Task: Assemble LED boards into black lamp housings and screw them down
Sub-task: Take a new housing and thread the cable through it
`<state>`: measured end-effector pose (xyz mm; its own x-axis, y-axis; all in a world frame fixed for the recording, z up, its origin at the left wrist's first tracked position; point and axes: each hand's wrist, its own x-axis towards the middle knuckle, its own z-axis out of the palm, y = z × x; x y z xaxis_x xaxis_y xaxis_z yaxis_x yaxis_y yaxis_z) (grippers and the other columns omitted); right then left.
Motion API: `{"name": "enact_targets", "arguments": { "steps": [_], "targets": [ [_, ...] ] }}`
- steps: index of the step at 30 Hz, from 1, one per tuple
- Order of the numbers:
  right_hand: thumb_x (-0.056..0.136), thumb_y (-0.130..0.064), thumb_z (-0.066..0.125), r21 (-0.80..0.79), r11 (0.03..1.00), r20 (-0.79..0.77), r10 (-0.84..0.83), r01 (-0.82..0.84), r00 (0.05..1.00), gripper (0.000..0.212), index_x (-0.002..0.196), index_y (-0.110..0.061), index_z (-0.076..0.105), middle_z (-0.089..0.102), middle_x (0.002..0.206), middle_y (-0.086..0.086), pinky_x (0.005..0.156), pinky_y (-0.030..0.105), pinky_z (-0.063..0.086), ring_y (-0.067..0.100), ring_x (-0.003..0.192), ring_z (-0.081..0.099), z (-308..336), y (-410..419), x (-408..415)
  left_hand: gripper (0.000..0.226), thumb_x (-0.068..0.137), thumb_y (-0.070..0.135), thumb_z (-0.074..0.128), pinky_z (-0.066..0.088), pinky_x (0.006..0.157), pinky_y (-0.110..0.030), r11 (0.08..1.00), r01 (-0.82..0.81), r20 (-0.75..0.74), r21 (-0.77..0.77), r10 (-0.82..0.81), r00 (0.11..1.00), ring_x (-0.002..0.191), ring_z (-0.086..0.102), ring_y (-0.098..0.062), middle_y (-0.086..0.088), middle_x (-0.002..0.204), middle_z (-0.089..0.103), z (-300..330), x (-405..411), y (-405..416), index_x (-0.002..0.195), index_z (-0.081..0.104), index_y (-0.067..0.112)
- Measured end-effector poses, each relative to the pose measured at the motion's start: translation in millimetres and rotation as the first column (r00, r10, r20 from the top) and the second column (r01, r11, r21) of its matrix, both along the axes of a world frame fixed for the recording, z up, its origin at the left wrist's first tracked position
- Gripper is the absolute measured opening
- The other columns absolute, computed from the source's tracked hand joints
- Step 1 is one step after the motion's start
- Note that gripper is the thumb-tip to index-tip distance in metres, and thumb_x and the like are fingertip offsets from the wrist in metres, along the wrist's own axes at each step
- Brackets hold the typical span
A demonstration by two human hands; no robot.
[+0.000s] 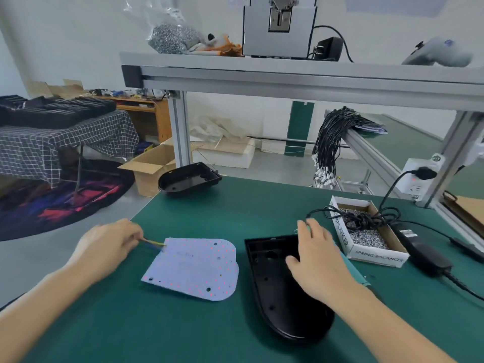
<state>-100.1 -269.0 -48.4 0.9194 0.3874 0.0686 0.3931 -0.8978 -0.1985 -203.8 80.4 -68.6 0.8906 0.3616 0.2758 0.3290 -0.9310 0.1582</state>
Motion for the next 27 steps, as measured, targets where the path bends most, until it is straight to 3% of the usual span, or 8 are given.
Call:
{"name": "enact_targets", "arguments": {
  "steps": [3, 8, 12, 16, 19, 22, 23, 27],
  "targets": [
    [0.096, -0.041, 0.052, 0.226, 0.95, 0.054, 0.209, -0.216, 0.976, 0.073, 0.153, -0.019, 0.012, 0.012, 0.159, -0.003, 0.113, 0.024, 0.011, 0.014, 0.144, 0.012, 11.9, 18.5, -0.2, 0.014, 0.088, 0.006, 0.066, 0.048, 0.059, -0.036, 0.981, 0.181, 0.344, 0.069, -0.194, 0.919, 0.064, 0.062, -0.031, -0.002, 0.081, 0.067, 40.2, -2.9, -11.3, 0.091, 0.075, 0.016],
    [0.089, -0.04, 0.065, 0.634, 0.583, 0.056, 0.62, -0.508, 0.782, 0.077, 0.151, -0.031, 0.021, 0.031, 0.151, -0.015, 0.1, -0.001, 0.014, -0.007, 0.131, 0.025, 58.1, 72.1, -14.7, 0.019, 0.094, 0.013, 0.057, 0.046, 0.075, -0.026, 0.782, 0.618, 0.498, 0.087, -0.571, 0.653, 0.082, 0.061, -0.011, 0.0, 0.089, 0.062, 116.7, 4.3, -69.0, 0.1, 0.074, 0.008],
    [0.094, -0.014, 0.06, 0.837, 0.288, 0.22, 0.603, -0.466, 0.767, 0.009, 0.1, -0.022, 0.061, 0.06, 0.08, -0.021, 0.075, 0.016, 0.042, -0.002, 0.076, 0.051, 93.7, 84.8, -16.5, 0.021, 0.092, 0.012, 0.06, 0.047, 0.074, -0.029, 0.729, 0.653, 0.635, 0.205, -0.607, 0.478, 0.078, 0.058, -0.022, -0.008, 0.092, 0.062, 151.6, 18.3, -106.9, 0.11, 0.07, 0.007],
    [0.094, -0.012, 0.06, 0.858, 0.253, 0.331, 0.394, -0.448, 0.857, 0.019, 0.082, -0.026, 0.061, 0.057, 0.068, -0.022, 0.068, 0.014, 0.038, -0.003, 0.069, 0.05, 120.4, 47.2, 3.0, 0.057, 0.08, 0.029, 0.073, 0.049, 0.082, -0.041, 0.909, 0.404, 0.639, 0.098, -0.369, 0.675, 0.081, 0.056, -0.025, 0.0, 0.1, 0.062, 152.9, 42.4, -106.8, 0.133, 0.052, 0.021],
    [0.092, -0.014, 0.063, 0.851, 0.363, 0.288, 0.281, -0.379, 0.916, 0.018, 0.079, -0.027, 0.064, 0.058, 0.067, -0.02, 0.069, 0.015, 0.039, 0.0, 0.068, 0.05, 117.5, 12.6, 18.5, 0.063, 0.071, 0.047, 0.079, 0.05, 0.07, -0.038, 0.888, 0.456, 0.478, -0.055, -0.378, 0.793, 0.064, 0.059, -0.023, 0.012, 0.068, 0.059, 123.6, 49.1, -105.4, 0.127, 0.054, 0.033],
    [0.091, -0.015, 0.064, 0.959, 0.271, 0.03, 0.212, -0.088, 0.977, 0.015, 0.077, -0.022, 0.066, 0.06, 0.066, -0.01, 0.064, 0.02, 0.043, 0.005, 0.063, 0.053, 104.8, -27.1, 35.8, 0.027, 0.082, 0.031, 0.073, 0.042, 0.057, -0.032, 0.959, 0.283, 0.263, 0.019, -0.278, 0.924, 0.059, 0.055, -0.022, 0.007, 0.064, 0.06, 86.9, 57.6, -70.1, 0.108, 0.068, 0.027],
    [0.09, -0.016, 0.064, 0.947, 0.322, -0.063, 0.183, 0.001, 0.981, 0.015, 0.076, -0.021, 0.067, 0.06, 0.067, -0.007, 0.063, 0.02, 0.043, 0.005, 0.061, 0.054, 97.0, -39.2, 40.8, 0.011, 0.088, 0.029, 0.067, 0.043, 0.059, -0.033, 0.986, 0.16, 0.21, -0.038, -0.149, 0.966, 0.064, 0.057, -0.026, 0.0, 0.067, 0.063, 79.1, 57.9, -52.0, 0.095, 0.071, 0.022],
    [0.091, -0.017, 0.065, 0.803, 0.555, -0.318, 0.094, 0.215, 0.943, 0.02, 0.071, -0.017, 0.061, 0.051, 0.06, -0.005, 0.054, 0.022, 0.035, 0.008, 0.055, 0.044, 40.9, -46.6, 45.5, 0.033, 0.093, 0.028, 0.058, 0.036, 0.052, -0.027, 0.878, -0.064, 0.062, -0.473, 0.106, 0.992, 0.047, 0.047, -0.022, -0.004, 0.047, 0.053, 65.7, 62.8, -21.9, 0.073, 0.074, 0.008]
  ]
}}
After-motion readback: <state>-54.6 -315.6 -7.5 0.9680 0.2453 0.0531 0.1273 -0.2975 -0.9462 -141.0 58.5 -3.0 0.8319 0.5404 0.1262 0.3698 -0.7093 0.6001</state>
